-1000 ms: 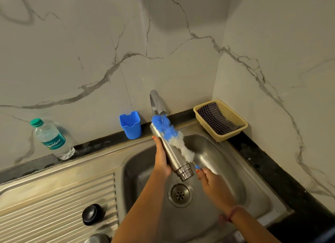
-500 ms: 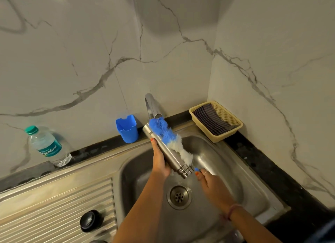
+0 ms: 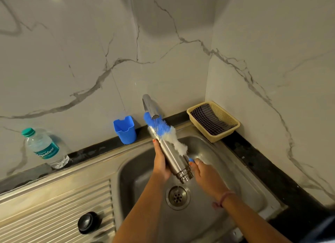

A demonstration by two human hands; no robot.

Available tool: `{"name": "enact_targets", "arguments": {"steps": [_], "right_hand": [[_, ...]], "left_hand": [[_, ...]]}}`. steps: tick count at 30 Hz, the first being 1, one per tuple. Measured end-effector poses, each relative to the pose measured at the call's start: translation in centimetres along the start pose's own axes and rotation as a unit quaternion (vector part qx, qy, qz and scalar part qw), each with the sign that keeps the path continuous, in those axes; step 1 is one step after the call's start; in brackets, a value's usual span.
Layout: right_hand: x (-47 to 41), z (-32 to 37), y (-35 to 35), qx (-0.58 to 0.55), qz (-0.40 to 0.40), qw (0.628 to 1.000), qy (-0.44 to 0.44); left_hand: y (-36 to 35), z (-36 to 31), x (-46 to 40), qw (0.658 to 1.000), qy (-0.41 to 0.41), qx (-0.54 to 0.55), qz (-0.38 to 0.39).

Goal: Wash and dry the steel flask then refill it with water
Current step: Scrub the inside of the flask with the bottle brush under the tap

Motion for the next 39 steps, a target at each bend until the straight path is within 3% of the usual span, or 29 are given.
{"name": "enact_targets", "arguments": {"steps": [7,14,18,21,25,29,32,35,39], "right_hand": [[6.6,-2.5,0.5,0.056,0.003,0.998,-0.027],[0.0,0.2,1.9,0.104,-0.03,0.994,-0.002],[3.8,-1.2,2.2,0.124,-0.053,0.991,0.014],[7.8,-2.3,1.8,0.101,-0.027,0.994,-0.022],[3.9,-0.8,1.3,0.128,-0.044,0.991,-0.018],[2.2,-0.2,1.1,0.09,-0.036,0.995,-0.016],[6.9,-1.3,0.4,0.024,-0.065,0.997,-0.015],[9.8,-1.6,-0.4,-0.069,-0.029,0.996,-0.05],[4.2,-0.2,-0.2,-0.051,-0.027,0.997,-0.059]], "left_hand": [[1.2,-0.3,-0.2,0.999,-0.003,0.035,0.007],[-0.5,0.8,0.7,0.999,0.02,-0.024,-0.012],[0.3,0.8,0.5,1.0,0.028,-0.01,-0.004],[1.2,1.2,0.4,0.999,0.035,-0.004,-0.005],[1.1,2.0,1.2,0.999,0.044,-0.03,-0.011],[1.0,1.8,1.7,0.998,0.043,-0.035,-0.029],[1.7,1.3,1.4,0.999,0.025,-0.003,-0.025],[2.4,0.9,1.0,1.0,0.015,0.007,-0.017],[2.0,1.2,1.3,0.999,0.042,0.009,-0.029]]}}
Point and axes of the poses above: each hand's wrist, its own x-axis away from the middle knuckle, its own y-axis out of the back of the hand, z = x × y, the point moved 2 cm from there along -x, towards the middle knuckle, and after that the axes turned 5 degrees about -x, right-handed, at the moved point
